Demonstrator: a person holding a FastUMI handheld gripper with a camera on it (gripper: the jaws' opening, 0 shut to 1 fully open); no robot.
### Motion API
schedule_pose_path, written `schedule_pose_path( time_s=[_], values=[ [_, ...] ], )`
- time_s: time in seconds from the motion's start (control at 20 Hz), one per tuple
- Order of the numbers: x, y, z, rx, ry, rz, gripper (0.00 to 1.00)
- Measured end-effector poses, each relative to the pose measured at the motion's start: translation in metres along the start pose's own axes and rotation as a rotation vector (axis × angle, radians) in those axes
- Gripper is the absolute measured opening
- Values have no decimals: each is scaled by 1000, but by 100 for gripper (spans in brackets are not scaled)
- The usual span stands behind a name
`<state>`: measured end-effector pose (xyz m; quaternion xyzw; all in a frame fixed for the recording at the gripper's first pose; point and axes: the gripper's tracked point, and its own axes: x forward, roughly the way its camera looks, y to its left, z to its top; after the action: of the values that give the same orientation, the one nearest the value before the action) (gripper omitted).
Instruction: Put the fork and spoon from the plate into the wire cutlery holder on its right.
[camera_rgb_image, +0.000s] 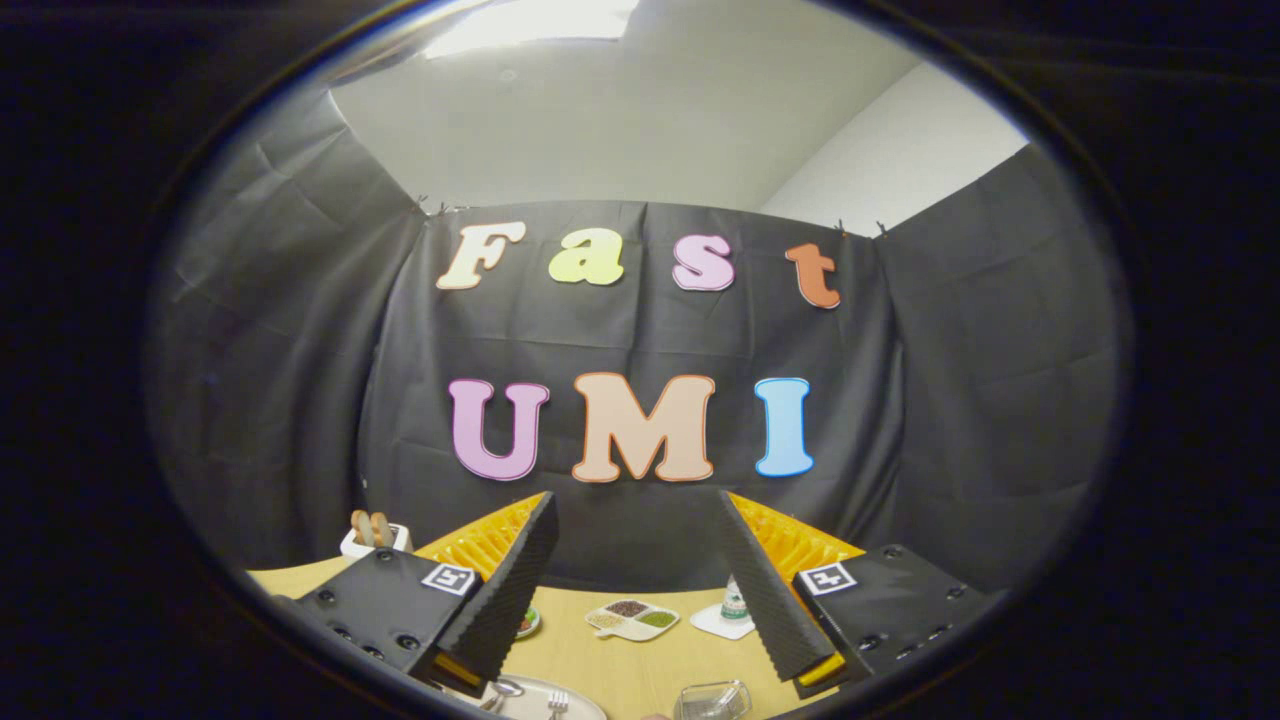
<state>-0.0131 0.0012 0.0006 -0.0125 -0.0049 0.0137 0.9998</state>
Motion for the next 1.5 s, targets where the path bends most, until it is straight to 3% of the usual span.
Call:
schedule_pose_path(
  time_s=[0.9, 1.5],
  values=[
    [-5, 8, -15, 21, 42, 31, 100],
    [-11, 43, -103, -24, 252, 127, 100]
  ],
)
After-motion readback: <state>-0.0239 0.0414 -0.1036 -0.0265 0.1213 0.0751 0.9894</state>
